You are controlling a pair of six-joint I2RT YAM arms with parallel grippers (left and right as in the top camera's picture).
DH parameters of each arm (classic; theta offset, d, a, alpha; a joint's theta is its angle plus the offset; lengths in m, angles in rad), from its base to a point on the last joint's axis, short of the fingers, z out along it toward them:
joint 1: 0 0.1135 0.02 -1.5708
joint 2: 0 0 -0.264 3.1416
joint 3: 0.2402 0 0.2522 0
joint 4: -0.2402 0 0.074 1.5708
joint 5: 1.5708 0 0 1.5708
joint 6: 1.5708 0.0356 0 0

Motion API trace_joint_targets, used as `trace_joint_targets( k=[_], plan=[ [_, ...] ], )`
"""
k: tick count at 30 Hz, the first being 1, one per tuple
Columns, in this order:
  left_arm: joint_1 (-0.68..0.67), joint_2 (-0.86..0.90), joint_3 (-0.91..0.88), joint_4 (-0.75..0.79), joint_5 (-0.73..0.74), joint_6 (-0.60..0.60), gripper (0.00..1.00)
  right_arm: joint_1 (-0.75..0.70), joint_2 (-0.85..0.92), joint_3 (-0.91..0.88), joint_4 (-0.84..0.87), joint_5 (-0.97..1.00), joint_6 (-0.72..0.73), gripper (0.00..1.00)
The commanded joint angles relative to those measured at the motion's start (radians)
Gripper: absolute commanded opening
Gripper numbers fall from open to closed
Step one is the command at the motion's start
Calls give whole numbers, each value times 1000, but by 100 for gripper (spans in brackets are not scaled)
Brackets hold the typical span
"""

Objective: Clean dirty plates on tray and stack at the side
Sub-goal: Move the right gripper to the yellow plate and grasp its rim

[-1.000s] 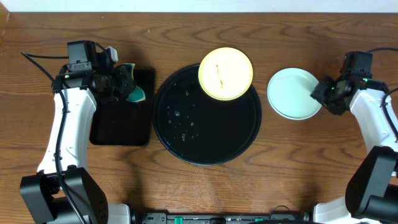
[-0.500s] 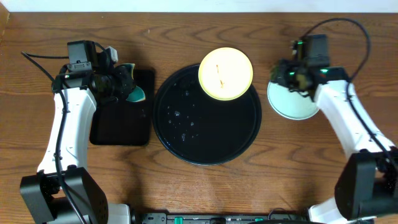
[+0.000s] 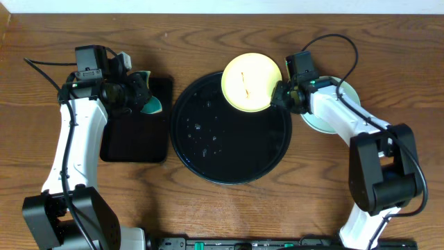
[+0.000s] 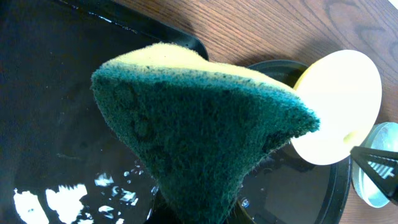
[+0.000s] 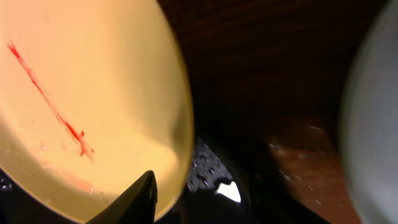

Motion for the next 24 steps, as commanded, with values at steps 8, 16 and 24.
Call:
trace_joint_targets(
  k=[8, 16, 24],
  plan=[
    [2, 7, -4, 3, -5, 2, 8, 52, 68, 13, 8, -50, -3, 40],
    [2, 7, -4, 3, -5, 2, 8, 94, 68, 13, -12, -202, -48, 25],
    [2, 7, -4, 4, -6, 2, 8, 182, 52, 59, -136, -209, -148, 24]
  ],
)
